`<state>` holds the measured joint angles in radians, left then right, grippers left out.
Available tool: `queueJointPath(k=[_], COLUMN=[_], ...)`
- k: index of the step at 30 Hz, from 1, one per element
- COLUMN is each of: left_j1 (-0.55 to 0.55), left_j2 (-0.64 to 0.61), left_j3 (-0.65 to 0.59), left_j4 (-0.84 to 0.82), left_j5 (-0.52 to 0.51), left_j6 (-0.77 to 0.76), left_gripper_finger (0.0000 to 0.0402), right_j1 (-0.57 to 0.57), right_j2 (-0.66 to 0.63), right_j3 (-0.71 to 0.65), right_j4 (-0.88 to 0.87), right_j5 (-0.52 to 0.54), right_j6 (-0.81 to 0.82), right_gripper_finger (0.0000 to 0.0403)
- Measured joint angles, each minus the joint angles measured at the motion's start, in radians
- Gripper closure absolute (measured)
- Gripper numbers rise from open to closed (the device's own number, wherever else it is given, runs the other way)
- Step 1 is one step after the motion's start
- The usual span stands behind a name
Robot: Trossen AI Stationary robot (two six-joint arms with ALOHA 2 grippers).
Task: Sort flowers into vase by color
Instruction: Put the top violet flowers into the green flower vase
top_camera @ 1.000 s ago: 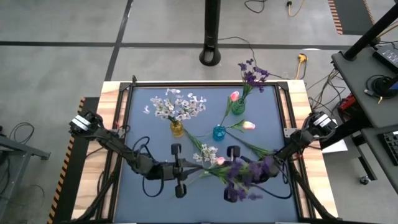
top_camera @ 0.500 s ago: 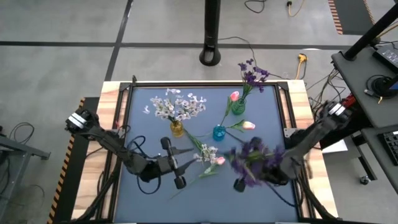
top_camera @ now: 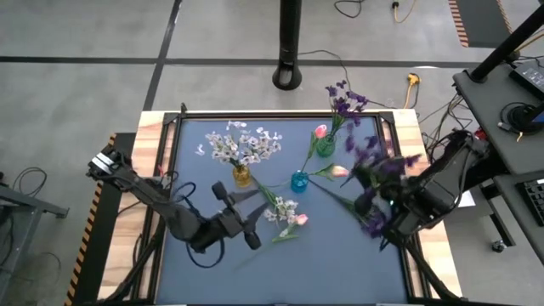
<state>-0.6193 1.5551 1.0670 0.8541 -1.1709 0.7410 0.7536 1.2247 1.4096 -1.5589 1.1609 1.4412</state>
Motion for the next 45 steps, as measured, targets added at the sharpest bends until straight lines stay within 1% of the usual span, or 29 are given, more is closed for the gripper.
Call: queueJointPath(k=[1, 3, 6, 9, 12, 16, 20, 23, 28, 32, 34, 39, 45], left_j1=[0.000, 0.000, 0.000, 0.000, 0.000, 0.000, 0.000, 0.000, 0.000, 0.000, 0.000, 0.000, 0.001], left_j2=[0.000, 0.000, 0.000, 0.000, 0.000, 0.000, 0.000, 0.000, 0.000, 0.000, 0.000, 0.000, 0.001], left_j3=[0.018, 0.053, 0.095, 0.135, 0.177, 0.217, 0.223, 0.219, 0.217, 0.217, 0.217, 0.216, 0.216], left_j4=[-0.065, -0.217, -0.464, -0.676, -0.831, -0.967, -1.035, -1.041, -1.043, -1.042, -1.040, -1.041, -1.041], left_j5=[0.000, 0.000, 0.000, 0.001, 0.000, 0.000, 0.000, -0.001, -0.045, -0.051, -0.051, -0.051, -0.051], left_j6=[-0.002, -0.041, -0.156, -0.245, -0.348, -0.441, -0.482, -0.488, -0.488, -0.494, -0.497, -0.497, -0.497], left_gripper_finger=[0.0237, 0.0237, 0.0237, 0.0238, 0.0238, 0.0238, 0.0238, 0.0238, 0.0238, 0.0238, 0.0238, 0.0238, 0.0238], right_j1=[-0.007, -0.034, -0.076, -0.115, -0.166, -0.233, -0.292, -0.328, -0.367, -0.426, -0.460, -0.547, -0.650], right_j2=[-0.014, -0.053, -0.102, -0.156, -0.194, -0.226, -0.235, -0.236, -0.226, -0.234, -0.242, -0.248, -0.221], right_j3=[-0.014, -0.041, -0.055, -0.075, -0.094, -0.104, -0.103, -0.102, -0.102, -0.102, -0.101, -0.103, -0.106], right_j4=[-0.011, 0.003, -0.011, -0.011, -0.011, -0.010, 0.006, 0.058, 0.220, 0.332, 0.360, 0.437, 0.627], right_j5=[0.016, 0.020, 0.008, 0.039, 0.078, 0.099, 0.103, 0.094, 0.077, 0.069, 0.056, -0.034, -0.192], right_j6=[0.039, 0.017, 0.005, 0.000, -0.020, -0.068, -0.121, -0.185, -0.394, -0.573, -0.632, -0.737, -0.966], right_gripper_finger=[0.0381, 0.0381, 0.0381, 0.0381, 0.0381, 0.0381, 0.0381, 0.0381, 0.0381, 0.0381, 0.0381, 0.0381, 0.0381])
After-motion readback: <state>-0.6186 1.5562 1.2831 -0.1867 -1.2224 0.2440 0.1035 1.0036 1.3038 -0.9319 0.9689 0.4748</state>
